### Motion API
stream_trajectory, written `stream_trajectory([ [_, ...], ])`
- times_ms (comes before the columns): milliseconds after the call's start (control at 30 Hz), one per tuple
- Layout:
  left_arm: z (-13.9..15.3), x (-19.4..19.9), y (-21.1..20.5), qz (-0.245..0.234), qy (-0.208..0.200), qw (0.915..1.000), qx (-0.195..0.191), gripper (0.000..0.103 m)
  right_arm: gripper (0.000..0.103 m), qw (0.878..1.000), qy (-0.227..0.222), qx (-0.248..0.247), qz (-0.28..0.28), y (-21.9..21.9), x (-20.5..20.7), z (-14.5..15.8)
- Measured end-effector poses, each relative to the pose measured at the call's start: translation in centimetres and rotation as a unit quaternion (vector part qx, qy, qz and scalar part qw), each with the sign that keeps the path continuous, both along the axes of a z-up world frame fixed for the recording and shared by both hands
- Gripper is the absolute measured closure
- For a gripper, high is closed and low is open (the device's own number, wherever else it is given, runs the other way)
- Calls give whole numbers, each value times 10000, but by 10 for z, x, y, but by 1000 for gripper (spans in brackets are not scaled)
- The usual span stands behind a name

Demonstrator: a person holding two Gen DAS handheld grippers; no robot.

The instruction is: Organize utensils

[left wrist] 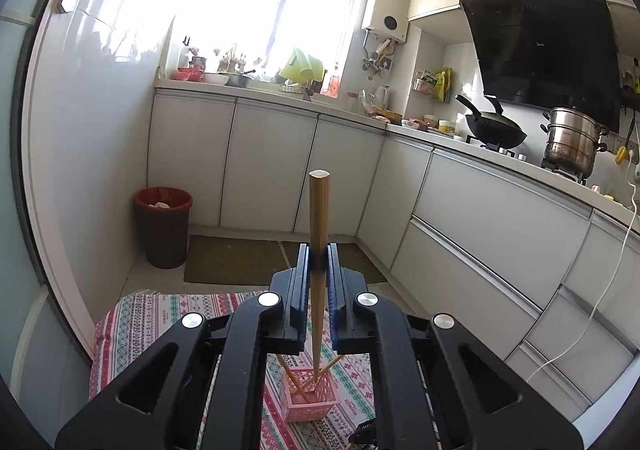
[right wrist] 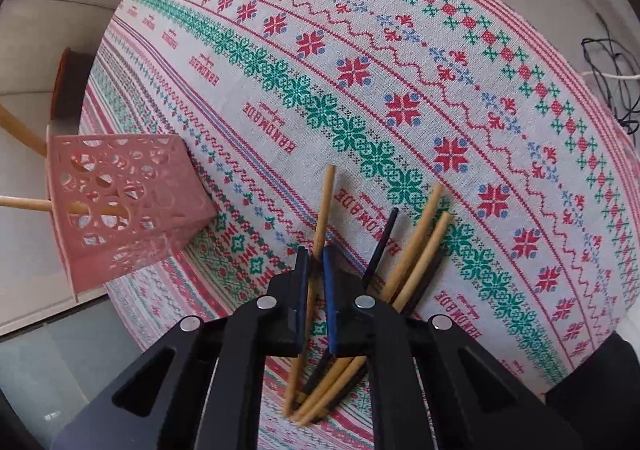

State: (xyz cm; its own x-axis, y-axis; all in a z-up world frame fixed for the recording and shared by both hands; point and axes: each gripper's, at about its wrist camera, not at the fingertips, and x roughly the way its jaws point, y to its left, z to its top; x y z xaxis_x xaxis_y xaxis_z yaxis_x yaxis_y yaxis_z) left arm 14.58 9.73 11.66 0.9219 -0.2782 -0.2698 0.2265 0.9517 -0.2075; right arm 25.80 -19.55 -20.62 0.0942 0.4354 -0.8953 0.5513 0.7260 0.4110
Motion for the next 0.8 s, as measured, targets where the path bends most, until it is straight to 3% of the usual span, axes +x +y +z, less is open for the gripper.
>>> stream_trajectory([
  [133, 1, 0, -2, 35, 2, 10000, 18, 96, 97, 9991, -364, 201, -81, -20, -7, 22],
  [433, -1, 0, -8, 101, 54, 9999, 58, 96, 97, 9852, -1654, 30, 449, -43, -42, 128],
  [633, -8, 11, -13, 93, 196, 9997, 84, 96, 97, 9547, -2776, -543, 927, -36, -72, 210],
  [800, -20, 27, -23, 99, 389, 9991, 129, 96, 97, 9254, -3585, -716, 1000, -37, -91, 274],
])
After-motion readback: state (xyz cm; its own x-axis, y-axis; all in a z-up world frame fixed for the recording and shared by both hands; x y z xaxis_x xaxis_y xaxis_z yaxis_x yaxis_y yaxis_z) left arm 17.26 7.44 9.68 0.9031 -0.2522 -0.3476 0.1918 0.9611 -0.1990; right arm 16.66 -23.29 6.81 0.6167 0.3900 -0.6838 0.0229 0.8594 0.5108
